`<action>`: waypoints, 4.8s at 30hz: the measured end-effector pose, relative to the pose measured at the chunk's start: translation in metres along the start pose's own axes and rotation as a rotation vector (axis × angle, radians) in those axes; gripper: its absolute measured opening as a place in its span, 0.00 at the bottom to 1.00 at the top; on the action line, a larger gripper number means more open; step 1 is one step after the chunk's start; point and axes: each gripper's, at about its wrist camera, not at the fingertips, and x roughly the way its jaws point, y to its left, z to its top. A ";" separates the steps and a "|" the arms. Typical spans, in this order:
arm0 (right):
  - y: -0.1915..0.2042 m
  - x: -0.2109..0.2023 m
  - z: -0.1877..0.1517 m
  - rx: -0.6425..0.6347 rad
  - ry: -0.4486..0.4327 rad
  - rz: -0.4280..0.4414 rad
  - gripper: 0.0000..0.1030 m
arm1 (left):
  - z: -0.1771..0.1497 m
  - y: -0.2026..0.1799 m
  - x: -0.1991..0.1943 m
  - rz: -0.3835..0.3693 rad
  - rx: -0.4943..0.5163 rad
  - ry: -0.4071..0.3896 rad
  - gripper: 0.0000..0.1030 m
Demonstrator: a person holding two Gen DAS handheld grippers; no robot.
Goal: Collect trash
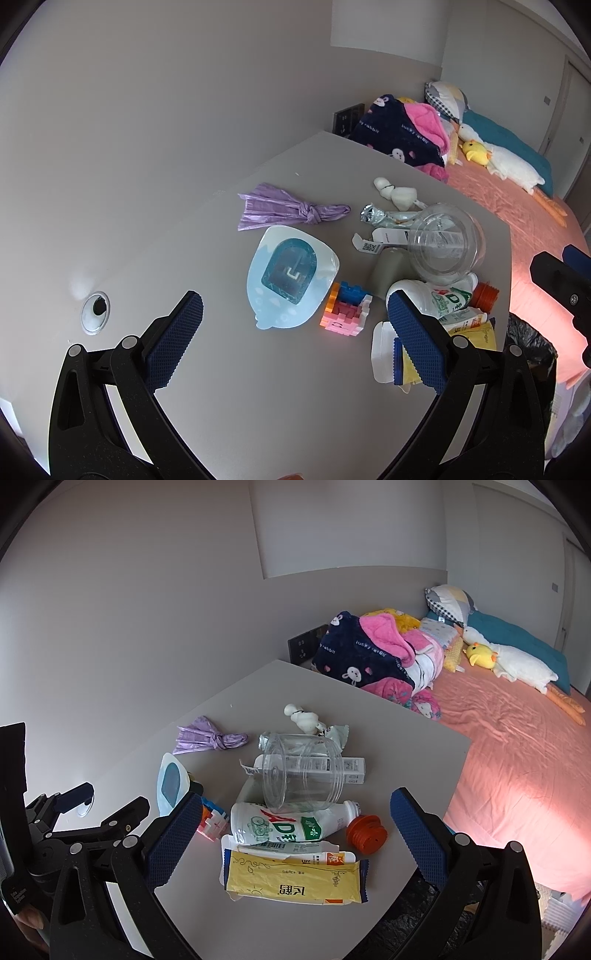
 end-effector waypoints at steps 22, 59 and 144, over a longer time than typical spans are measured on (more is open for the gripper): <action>-0.003 -0.004 0.000 0.004 -0.001 -0.002 0.98 | 0.000 0.001 0.002 -0.006 0.004 0.005 0.94; -0.013 0.054 -0.002 0.014 0.085 -0.026 0.98 | -0.001 0.020 0.057 -0.025 -0.024 0.101 0.94; -0.076 -0.034 0.020 0.143 -0.115 -0.074 0.66 | 0.042 -0.037 -0.002 -0.262 0.032 -0.103 0.59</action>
